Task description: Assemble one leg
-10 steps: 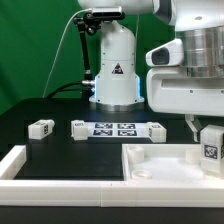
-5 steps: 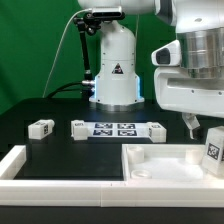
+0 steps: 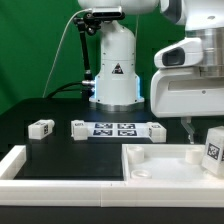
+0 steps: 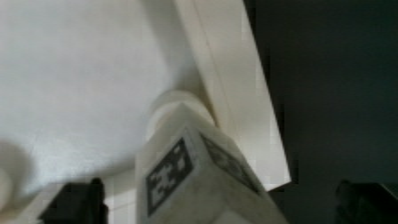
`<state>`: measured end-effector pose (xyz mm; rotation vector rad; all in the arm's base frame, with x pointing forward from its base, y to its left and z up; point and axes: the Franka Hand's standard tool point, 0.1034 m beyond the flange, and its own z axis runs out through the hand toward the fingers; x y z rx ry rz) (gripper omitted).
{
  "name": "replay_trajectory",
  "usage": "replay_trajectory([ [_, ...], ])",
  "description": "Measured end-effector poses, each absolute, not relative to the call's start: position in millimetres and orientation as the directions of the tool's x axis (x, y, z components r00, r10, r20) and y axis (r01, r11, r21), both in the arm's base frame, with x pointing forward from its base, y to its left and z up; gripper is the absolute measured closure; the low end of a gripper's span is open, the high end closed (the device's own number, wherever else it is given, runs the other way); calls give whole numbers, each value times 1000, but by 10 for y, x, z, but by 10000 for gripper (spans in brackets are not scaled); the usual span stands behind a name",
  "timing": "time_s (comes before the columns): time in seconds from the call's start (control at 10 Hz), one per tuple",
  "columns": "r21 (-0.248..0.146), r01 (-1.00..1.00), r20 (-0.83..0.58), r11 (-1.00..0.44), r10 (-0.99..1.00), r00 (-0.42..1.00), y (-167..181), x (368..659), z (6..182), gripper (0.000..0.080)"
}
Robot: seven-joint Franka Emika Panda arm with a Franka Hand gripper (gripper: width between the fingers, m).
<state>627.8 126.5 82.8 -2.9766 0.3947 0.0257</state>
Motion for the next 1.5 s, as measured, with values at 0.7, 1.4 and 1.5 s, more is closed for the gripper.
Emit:
replay_trajectory([
  [0.7,-76,581,58,-810,578,814,1189,6336,802,159],
  [1.4,-108,255,35,-961,253,967,1168,6340,796,511],
  [1.5,-117,112,30,-987,109,994,1148,6345,794,511],
])
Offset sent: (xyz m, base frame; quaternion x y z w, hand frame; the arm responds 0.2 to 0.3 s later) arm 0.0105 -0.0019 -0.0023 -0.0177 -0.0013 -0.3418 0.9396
